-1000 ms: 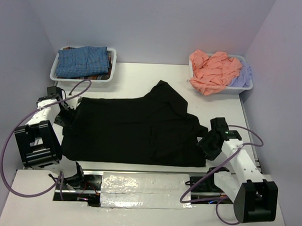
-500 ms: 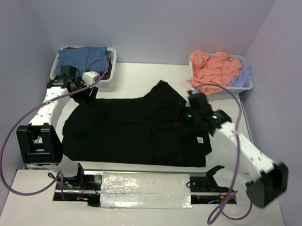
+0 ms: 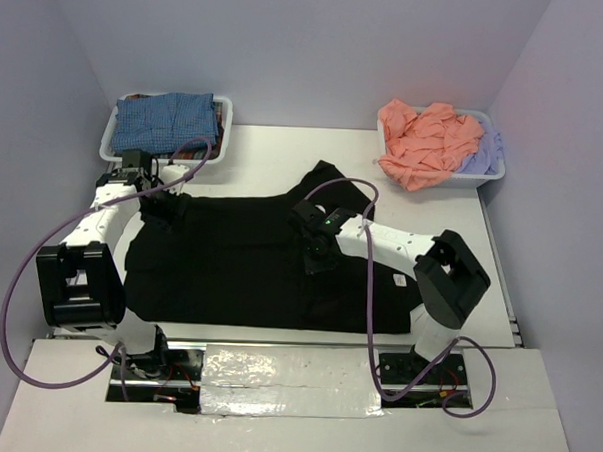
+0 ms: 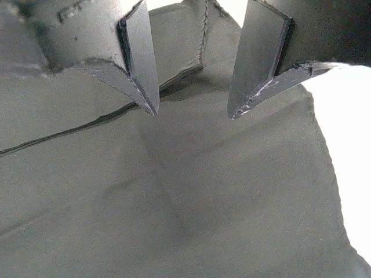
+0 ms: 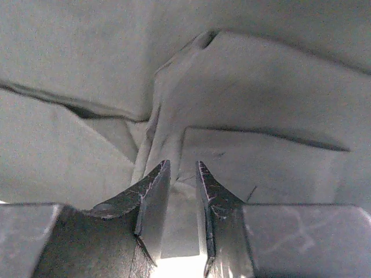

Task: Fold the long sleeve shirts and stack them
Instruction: Fold the shirt

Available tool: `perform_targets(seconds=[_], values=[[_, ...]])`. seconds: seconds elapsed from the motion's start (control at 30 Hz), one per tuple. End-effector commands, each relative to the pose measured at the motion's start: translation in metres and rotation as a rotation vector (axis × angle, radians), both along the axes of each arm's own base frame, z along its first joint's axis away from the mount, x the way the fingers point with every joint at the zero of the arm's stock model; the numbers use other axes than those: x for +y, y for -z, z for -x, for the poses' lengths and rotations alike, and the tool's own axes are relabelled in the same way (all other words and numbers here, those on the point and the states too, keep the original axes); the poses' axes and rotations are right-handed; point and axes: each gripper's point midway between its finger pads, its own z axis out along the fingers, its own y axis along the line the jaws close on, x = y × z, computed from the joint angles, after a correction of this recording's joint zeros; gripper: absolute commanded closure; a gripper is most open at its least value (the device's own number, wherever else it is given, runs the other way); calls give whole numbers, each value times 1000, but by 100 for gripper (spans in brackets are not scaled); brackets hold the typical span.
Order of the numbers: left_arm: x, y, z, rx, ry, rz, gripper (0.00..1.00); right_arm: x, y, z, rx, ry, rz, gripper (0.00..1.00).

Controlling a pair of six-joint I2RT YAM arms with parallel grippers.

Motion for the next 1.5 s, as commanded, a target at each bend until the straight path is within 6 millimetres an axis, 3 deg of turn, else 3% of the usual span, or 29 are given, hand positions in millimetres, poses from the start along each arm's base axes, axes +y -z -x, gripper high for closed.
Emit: perform_targets(seconds=[0.0, 0.17, 0.53, 0.7, 0.77, 0.87, 1.1, 1.47], values=[[9, -2, -3, -28, -25, -15, 37, 14, -7, 0, -24, -25, -7, 68], [12, 1, -2, -18, -31, -25, 37, 5, 11, 4, 17, 26, 52, 61], [12, 4, -2, 1, -36, -16, 37, 2, 21, 7, 27, 60, 76, 61], [13, 5, -2, 7, -36, -19, 37, -7, 30, 3, 23, 66, 144, 66], [13, 5, -2, 6, -33, -20, 37, -8, 31, 4, 25, 68, 149, 74], [13, 5, -2, 8, -34, -18, 37, -7, 24, 4, 7, 69, 125, 88], [14, 8, -1, 19, -35, -17, 37, -4, 5, -2, -33, 83, 91, 99], [13, 9, -1, 24, -36, -10, 37, -7, -12, -8, -76, 131, 78, 100]])
